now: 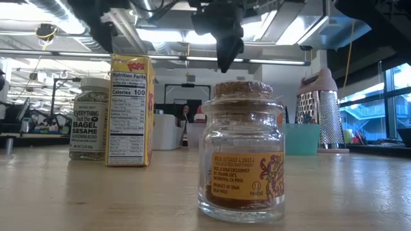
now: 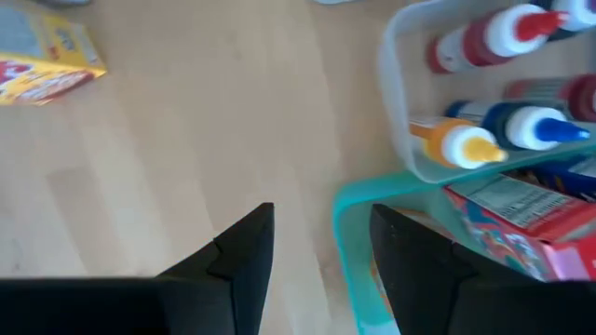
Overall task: Pick & Place Kitchen Items
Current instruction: Put the white seasoning bottle into the gray bin
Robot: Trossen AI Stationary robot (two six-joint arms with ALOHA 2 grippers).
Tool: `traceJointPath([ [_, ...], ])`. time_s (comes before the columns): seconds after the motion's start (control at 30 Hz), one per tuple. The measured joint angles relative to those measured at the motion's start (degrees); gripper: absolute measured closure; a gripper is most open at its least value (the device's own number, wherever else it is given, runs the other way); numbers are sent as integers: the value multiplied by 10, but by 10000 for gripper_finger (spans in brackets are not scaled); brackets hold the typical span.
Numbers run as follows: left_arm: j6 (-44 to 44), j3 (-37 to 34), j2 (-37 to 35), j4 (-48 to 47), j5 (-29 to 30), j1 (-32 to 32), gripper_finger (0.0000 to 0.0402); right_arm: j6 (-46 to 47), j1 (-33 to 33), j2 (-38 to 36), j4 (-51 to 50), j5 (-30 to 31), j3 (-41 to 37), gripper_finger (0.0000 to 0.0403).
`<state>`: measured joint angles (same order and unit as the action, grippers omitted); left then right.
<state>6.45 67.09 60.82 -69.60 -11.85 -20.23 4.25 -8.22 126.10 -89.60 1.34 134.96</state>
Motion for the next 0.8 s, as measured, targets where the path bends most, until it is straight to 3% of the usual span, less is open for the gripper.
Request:
traceJointPath([
  [0.5,-120,-10,-3,-21,3,95,84,43,75,0,-4,2,0,223],
  [0.8,-155,-128,-2,64,85,196,84,103,138,0,-4,2,0,223],
])
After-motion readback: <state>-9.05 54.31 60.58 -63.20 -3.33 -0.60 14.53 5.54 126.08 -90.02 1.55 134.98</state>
